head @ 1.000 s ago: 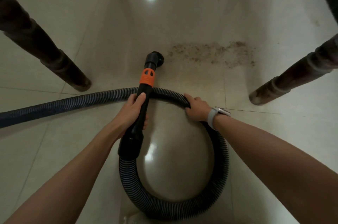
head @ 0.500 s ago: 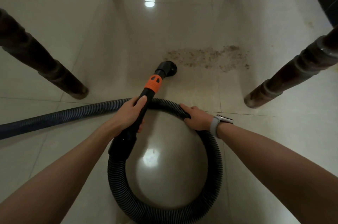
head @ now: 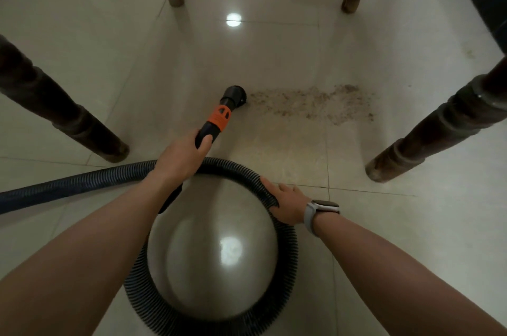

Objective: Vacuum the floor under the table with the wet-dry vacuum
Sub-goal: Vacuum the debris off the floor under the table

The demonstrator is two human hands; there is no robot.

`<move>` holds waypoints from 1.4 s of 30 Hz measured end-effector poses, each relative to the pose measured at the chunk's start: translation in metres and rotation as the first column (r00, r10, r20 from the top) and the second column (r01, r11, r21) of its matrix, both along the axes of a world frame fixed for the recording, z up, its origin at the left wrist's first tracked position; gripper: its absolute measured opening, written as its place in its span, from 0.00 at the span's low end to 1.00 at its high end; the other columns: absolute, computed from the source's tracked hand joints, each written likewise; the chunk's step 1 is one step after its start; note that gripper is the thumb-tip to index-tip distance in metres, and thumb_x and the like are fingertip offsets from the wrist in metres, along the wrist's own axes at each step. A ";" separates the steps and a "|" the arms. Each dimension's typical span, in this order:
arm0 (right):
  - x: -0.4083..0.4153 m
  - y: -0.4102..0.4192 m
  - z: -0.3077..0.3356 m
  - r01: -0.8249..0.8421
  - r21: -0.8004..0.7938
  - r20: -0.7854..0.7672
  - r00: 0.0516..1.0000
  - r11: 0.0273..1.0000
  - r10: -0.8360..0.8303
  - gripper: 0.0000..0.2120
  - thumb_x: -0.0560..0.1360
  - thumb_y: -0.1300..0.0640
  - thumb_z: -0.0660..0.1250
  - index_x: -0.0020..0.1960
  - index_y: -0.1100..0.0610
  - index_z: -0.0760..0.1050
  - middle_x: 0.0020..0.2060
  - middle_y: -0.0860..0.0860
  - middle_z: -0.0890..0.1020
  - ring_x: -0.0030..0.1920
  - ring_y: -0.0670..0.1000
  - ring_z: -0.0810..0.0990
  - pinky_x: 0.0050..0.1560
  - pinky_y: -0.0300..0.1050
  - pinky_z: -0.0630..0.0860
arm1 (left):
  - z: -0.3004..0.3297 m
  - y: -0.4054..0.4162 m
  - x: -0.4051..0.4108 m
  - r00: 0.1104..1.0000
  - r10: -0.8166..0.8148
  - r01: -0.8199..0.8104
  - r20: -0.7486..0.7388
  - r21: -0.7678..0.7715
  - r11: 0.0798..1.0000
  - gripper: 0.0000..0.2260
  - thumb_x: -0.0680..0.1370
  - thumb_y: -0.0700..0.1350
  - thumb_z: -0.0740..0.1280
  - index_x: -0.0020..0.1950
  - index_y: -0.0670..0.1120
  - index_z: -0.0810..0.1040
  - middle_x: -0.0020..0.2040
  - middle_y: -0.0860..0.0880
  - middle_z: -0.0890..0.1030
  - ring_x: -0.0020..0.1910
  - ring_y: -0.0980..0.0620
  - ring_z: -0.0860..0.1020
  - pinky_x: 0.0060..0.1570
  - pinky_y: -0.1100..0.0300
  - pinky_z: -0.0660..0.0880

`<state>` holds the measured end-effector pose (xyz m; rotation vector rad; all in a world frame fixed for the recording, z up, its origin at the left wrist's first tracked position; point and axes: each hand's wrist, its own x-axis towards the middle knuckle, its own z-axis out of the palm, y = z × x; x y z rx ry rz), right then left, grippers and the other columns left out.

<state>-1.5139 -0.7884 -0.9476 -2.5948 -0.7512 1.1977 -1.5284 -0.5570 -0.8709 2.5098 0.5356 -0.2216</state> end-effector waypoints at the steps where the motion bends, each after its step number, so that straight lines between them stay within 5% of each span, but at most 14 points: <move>1: 0.000 0.000 0.002 -0.012 -0.004 -0.006 1.000 1.000 0.012 0.33 0.80 0.55 0.54 0.77 0.47 0.37 0.73 0.60 0.62 0.73 0.58 0.59 0.74 0.52 0.52 | 0.001 0.003 -0.006 1.000 -0.023 0.023 -0.013 0.016 1.000 0.12 0.80 0.53 0.56 0.55 0.48 0.71 0.37 0.46 0.76 0.34 0.45 0.76 0.40 0.52 0.76; 8: -0.002 0.008 0.000 -0.035 0.000 -0.011 0.999 0.999 0.035 0.34 0.81 0.48 0.55 0.76 0.45 0.36 0.75 0.57 0.60 0.77 0.57 0.49 0.74 0.59 0.44 | 0.003 0.019 -0.053 0.990 -0.086 0.095 -0.111 0.082 0.992 0.19 0.79 0.54 0.59 0.69 0.50 0.68 0.39 0.44 0.78 0.33 0.44 0.77 0.38 0.54 0.74; 13: -0.004 0.009 -0.023 0.026 0.011 -0.038 0.999 1.000 -0.026 0.35 0.79 0.44 0.56 0.73 0.36 0.32 0.76 0.59 0.54 0.76 0.61 0.42 0.73 0.64 0.40 | -0.004 0.021 -0.031 0.997 -0.035 0.046 -0.069 0.165 0.985 0.17 0.79 0.58 0.56 0.62 0.50 0.70 0.43 0.42 0.80 0.39 0.41 0.79 0.43 0.50 0.77; 19: -0.007 0.011 -0.028 0.123 -0.014 -0.073 0.990 0.992 -0.124 0.35 0.80 0.45 0.57 0.72 0.33 0.33 0.76 0.61 0.45 0.75 0.67 0.39 0.73 0.65 0.41 | -0.003 0.022 0.025 0.999 0.014 -0.013 -0.031 0.009 1.000 0.10 0.81 0.53 0.55 0.54 0.49 0.70 0.33 0.46 0.74 0.29 0.46 0.75 0.31 0.57 0.69; 29: -0.006 0.011 -0.032 0.115 0.000 -0.065 0.991 0.993 -0.115 0.35 0.80 0.46 0.57 0.73 0.34 0.33 0.76 0.62 0.46 0.75 0.65 0.40 0.73 0.65 0.40 | -0.011 0.024 0.040 0.999 -0.034 0.029 -0.020 -0.214 0.976 0.13 0.82 0.50 0.56 0.59 0.44 0.71 0.34 0.48 0.71 0.29 0.49 0.71 0.37 0.55 0.69; 34: -0.007 0.011 -0.020 0.088 -0.002 -0.062 0.994 0.996 -0.088 0.35 0.81 0.48 0.56 0.74 0.39 0.34 0.76 0.63 0.48 0.76 0.61 0.41 0.74 0.61 0.37 | -0.009 0.025 0.031 0.997 -0.057 0.043 -0.044 -0.266 0.963 0.10 0.82 0.51 0.55 0.57 0.46 0.69 0.33 0.46 0.71 0.24 0.48 0.71 0.25 0.60 0.69; 42: -0.006 0.013 -0.018 0.051 -0.019 -0.039 0.998 0.999 -0.052 0.35 0.81 0.48 0.56 0.75 0.41 0.33 0.76 0.62 0.53 0.77 0.58 0.43 0.74 0.59 0.38 | -0.006 0.032 0.001 0.999 -0.019 0.003 -0.044 -0.350 0.937 0.11 0.82 0.51 0.55 0.54 0.45 0.71 0.31 0.44 0.72 0.23 0.49 0.71 0.20 0.61 0.70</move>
